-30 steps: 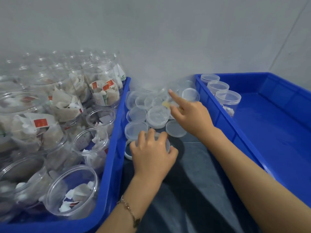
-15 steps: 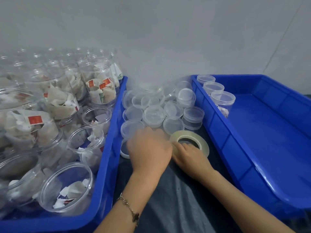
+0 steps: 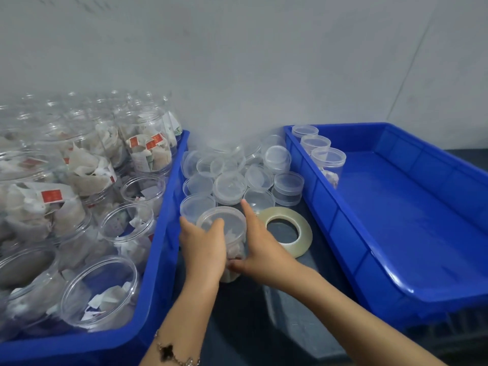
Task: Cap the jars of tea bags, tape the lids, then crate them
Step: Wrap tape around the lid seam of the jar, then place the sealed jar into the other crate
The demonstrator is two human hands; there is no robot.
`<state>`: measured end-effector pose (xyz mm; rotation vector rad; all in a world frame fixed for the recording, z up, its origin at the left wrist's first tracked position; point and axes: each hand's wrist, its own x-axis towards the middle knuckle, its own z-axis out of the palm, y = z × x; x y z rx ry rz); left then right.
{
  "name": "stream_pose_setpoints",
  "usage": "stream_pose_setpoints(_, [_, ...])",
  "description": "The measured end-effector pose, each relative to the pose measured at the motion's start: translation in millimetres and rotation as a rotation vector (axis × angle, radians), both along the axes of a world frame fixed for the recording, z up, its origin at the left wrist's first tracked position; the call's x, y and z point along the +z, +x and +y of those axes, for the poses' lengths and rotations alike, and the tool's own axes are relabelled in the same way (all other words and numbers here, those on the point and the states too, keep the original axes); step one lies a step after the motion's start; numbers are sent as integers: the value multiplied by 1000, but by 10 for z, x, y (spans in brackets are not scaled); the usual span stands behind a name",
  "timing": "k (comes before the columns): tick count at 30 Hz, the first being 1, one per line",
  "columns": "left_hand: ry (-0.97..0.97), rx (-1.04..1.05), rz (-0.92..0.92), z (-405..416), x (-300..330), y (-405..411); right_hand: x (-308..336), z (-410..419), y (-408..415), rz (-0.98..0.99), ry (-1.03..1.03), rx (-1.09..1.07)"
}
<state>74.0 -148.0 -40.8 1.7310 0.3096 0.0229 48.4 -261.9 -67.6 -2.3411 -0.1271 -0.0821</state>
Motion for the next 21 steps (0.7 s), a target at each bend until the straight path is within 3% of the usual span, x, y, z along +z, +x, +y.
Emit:
stream_pose_setpoints(2, [-97,-48,25,-38,-66,-66,-14,34,-23,23,152,-44])
stream_pose_setpoints(5, [-43,-60,-55,-96,1,-108,25,27,-68,-54,216,-120])
stream_pose_setpoints(13, [-108,-359,-459,-618,796,-119,745,-574,-188,-444,329,-312])
stream_pose_setpoints(16, [-48,-430,-522,-1057,973,47,926,-892,-220,-577,246,-472])
stream_pose_setpoints(21, [40,-638,-484,-1693,880,112,952,-1527,-250,-531,9,-674])
